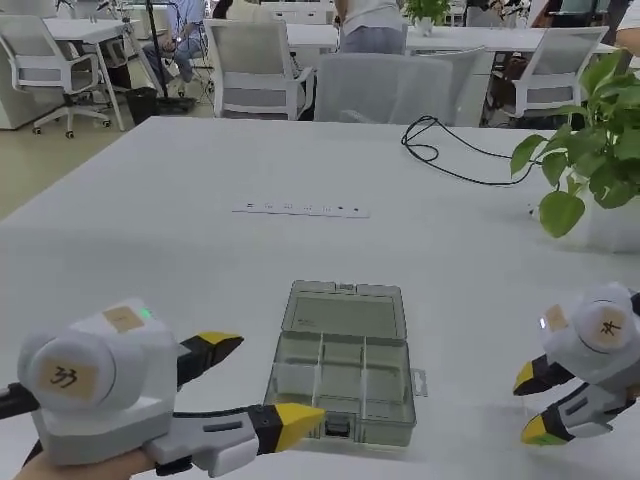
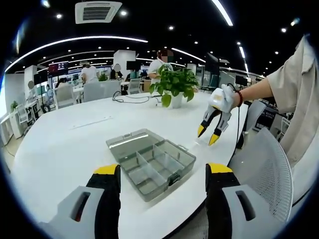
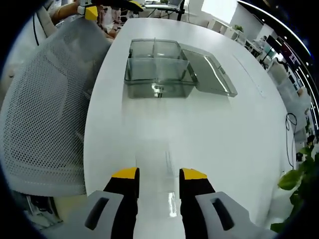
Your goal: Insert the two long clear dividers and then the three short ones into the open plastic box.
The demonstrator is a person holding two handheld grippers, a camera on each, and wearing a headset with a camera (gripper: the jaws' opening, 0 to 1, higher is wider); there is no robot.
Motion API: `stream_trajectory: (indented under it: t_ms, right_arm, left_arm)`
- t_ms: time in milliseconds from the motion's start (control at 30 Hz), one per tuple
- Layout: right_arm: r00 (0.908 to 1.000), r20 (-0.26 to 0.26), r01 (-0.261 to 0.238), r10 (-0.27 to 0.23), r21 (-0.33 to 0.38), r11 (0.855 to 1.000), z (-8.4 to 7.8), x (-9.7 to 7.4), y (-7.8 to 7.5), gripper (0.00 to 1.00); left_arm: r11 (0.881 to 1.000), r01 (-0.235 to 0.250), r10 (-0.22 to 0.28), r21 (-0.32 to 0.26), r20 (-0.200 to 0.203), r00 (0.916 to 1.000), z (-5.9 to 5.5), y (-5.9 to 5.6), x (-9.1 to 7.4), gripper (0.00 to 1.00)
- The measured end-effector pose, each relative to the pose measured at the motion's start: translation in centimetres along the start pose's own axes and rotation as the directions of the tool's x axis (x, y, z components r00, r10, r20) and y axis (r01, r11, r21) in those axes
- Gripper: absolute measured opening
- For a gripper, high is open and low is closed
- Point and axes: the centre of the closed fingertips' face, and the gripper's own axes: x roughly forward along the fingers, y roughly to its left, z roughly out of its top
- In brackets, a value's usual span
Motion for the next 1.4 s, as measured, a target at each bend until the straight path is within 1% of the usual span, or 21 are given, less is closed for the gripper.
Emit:
stream_trajectory:
  t_ms: [33,100,200,233,267,367,400,533,600,633,800,867,900,933,1033,1067,1167,1200,1267,1333,1400]
  right_arm:
    - [0.9999,0.010,0.005,-0.005,-0.016,1.000,0.6,-0.3,0.1,0.32]
    - [0.9994,0.028,0.021,-0.020,-0.028,0.999,1.5,-0.8,0.0,0.32]
    - [0.9970,0.067,0.041,-0.037,-0.061,0.997,3.3,-1.6,0.2,0.32]
    - [0.9968,0.069,0.044,-0.040,-0.066,0.997,3.5,-1.6,0.2,0.32]
    - [0.9957,0.080,0.053,-0.046,-0.084,0.995,4.2,-1.9,0.3,0.32]
    - [0.9917,0.113,0.073,-0.061,-0.111,0.991,5.8,-2.4,0.5,0.32]
    - [0.9895,0.127,0.084,-0.068,-0.125,0.989,6.5,-2.6,0.6,0.32]
    - [0.9817,0.170,0.113,-0.085,-0.160,0.981,8.8,-3.1,1.1,0.32]
    - [0.9783,0.183,0.129,-0.097,-0.171,0.977,9.6,-3.2,1.2,0.32]
    - [0.9756,0.193,0.141,-0.104,-0.189,0.972,10.3,-3.4,1.3,0.32]
    - [0.9623,0.247,0.171,-0.115,-0.218,0.961,13.0,-4.0,2.0,0.32]
    - [0.9587,0.254,0.189,-0.128,-0.235,0.954,13.7,-4.1,2.1,0.32]
    - [0.9567,0.261,0.193,-0.128,-0.240,0.951,14.2,-4.2,2.3,0.32]
    - [0.9543,0.272,0.192,-0.124,-0.237,0.952,14.7,-4.3,2.5,0.32]
    - [0.9488,0.296,0.188,-0.111,-0.245,0.951,16.0,-4.3,3.2,0.32]
    - [0.9466,0.303,0.191,-0.109,-0.253,0.948,16.6,-4.3,3.4,0.32]
    - [0.9416,0.321,0.195,-0.103,-0.270,0.943,17.7,-4.4,4.0,0.32]
    - [0.9392,0.329,0.195,-0.098,-0.276,0.941,18.2,-4.4,4.2,0.32]
    - [0.9351,0.342,0.196,-0.093,-0.279,0.940,18.9,-4.4,4.5,0.32]
    - [0.9318,0.351,0.200,-0.091,-0.288,0.936,19.5,-4.4,4.8,0.32]
    - [0.9300,0.356,0.202,-0.090,-0.290,0.936,20.0,-4.3,4.9,0.32]
  left_arm:
    - [1.000,0.009,-0.008,-0.026,0.003,1.0000,-0.1,-0.1,0.0,0.66]
    - [0.998,0.017,-0.017,-0.061,0.014,0.9998,-0.1,-0.2,0.0,0.65]
    - [0.996,0.028,-0.026,-0.085,0.029,0.9993,0.1,-0.3,-0.2,0.62]
    - [0.996,0.028,-0.025,-0.087,0.030,0.9992,0.2,-0.3,-0.2,0.61]
    - [0.995,0.029,-0.026,-0.093,0.034,0.9991,0.2,-0.3,-0.2,0.61]
    - [0.989,0.044,-0.036,-0.144,0.062,0.9974,0.7,-0.6,-0.3,0.58]
    - [0.985,0.054,-0.042,-0.165,0.077,0.9962,0.9,-0.7,-0.4,0.56]
    - [0.976,0.070,-0.051,-0.206,0.095,0.9942,1.1,-0.8,-0.5,0.50]
    - [0.972,0.079,-0.058,-0.221,0.099,0.9934,1.1,-1.1,-0.5,0.46]
    - [0.970,0.084,-0.063,-0.230,0.100,0.9930,1.2,-1.2,-0.4,0.45]
    - [0.959,0.114,-0.090,-0.259,0.100,0.9909,1.2,-1.9,-0.1,0.39]
    - [0.955,0.125,-0.101,-0.268,0.102,0.9897,1.3,-2.2,0.0,0.38]
    - [0.953,0.133,-0.108,-0.272,0.105,0.9886,1.3,-2.4,0.1,0.37]
    - [0.951,0.139,-0.114,-0.275,0.107,0.9878,1.4,-2.5,0.1,0.35]
    - [0.950,0.148,-0.121,-0.275,0.110,0.9865,1.5,-3.1,0.3,0.25]
    - [0.947,0.153,-0.126,-0.281,0.112,0.9857,1.5,-3.2,0.3,0.23]
    - [0.933,0.181,-0.146,-0.311,0.133,0.9803,1.8,-3.7,0.4,0.19]
    - [0.926,0.194,-0.155,-0.325,0.141,0.9777,1.9,-4.0,0.5,0.18]
    - [0.919,0.205,-0.165,-0.337,0.144,0.9757,1.9,-4.2,0.6,0.18]
    - [0.915,0.210,-0.170,-0.344,0.143,0.9750,1.8,-4.4,0.7,0.17]
    - [0.909,0.217,-0.175,-0.354,0.147,0.9735,1.8,-4.5,0.8,0.16]
